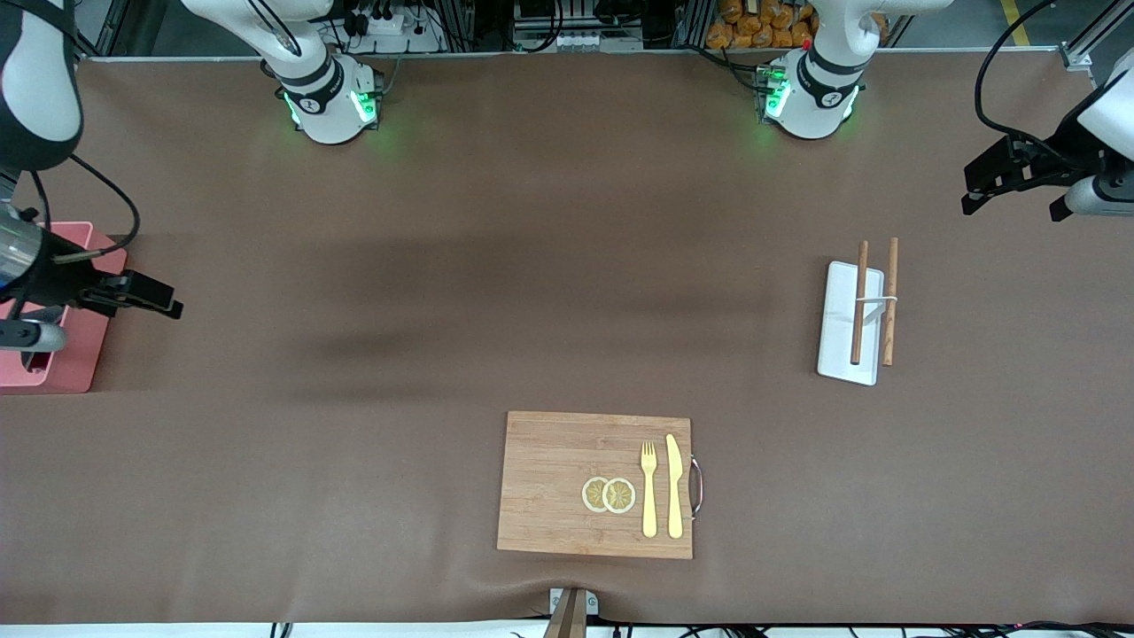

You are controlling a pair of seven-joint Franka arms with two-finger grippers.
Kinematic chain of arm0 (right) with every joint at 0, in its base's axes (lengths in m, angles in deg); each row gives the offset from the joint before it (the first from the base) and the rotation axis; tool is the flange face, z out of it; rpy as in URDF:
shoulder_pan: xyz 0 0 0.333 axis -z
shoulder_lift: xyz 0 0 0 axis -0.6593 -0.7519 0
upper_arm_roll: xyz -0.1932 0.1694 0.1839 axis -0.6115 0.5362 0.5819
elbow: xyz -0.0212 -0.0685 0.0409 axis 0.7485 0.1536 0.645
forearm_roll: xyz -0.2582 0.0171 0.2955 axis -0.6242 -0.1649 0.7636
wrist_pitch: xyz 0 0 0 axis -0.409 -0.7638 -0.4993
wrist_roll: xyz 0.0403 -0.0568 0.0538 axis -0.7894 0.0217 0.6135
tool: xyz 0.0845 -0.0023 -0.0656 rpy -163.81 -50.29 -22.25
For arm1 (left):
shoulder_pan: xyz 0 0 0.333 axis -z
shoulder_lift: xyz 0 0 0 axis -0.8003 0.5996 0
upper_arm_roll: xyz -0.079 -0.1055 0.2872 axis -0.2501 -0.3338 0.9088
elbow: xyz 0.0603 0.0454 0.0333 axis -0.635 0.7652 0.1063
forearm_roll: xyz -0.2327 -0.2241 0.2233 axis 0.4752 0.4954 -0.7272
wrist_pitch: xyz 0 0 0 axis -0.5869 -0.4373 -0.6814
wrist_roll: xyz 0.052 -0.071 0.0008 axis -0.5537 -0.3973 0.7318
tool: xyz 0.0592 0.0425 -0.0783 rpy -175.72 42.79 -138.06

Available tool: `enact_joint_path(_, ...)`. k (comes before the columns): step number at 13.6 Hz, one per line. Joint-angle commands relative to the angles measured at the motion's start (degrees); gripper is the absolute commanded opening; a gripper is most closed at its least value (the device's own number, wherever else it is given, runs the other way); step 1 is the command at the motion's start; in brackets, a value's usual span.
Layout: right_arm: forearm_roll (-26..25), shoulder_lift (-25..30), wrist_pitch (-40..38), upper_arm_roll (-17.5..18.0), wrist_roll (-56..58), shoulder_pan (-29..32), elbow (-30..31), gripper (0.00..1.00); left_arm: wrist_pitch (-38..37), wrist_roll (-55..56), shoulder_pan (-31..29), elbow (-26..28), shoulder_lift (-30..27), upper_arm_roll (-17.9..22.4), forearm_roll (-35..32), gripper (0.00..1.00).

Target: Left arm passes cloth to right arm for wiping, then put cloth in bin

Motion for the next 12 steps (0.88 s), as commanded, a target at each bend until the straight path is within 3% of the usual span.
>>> enact_joint_path(1,0.3,3.0,0.7,2.0,0.5,1.7,1.8,1.00,-1.1,-1.8,0.0,-0.3,-0.6,0.1,0.2,1.00)
enact_joint_path(5,0.1,4.2,0.9,3.8,1.7,4.6,2.2,1.00,-1.1,-1.8,0.0,-0.3,-0.6,0.1,0.2,1.00)
enact_joint_path(8,0.1,6.2,1.5,3.9,1.0,4.6,5.5,1.00,-1.1,-1.8,0.0,-0.3,-0.6,0.1,0.2,1.00)
enact_joint_path(12,0.0,6.6,1.8,5.0,-0.5,4.4,5.0,1.00,-1.2,-1.8,0.0,-0.3,-0.6,0.0,0.1,1.00)
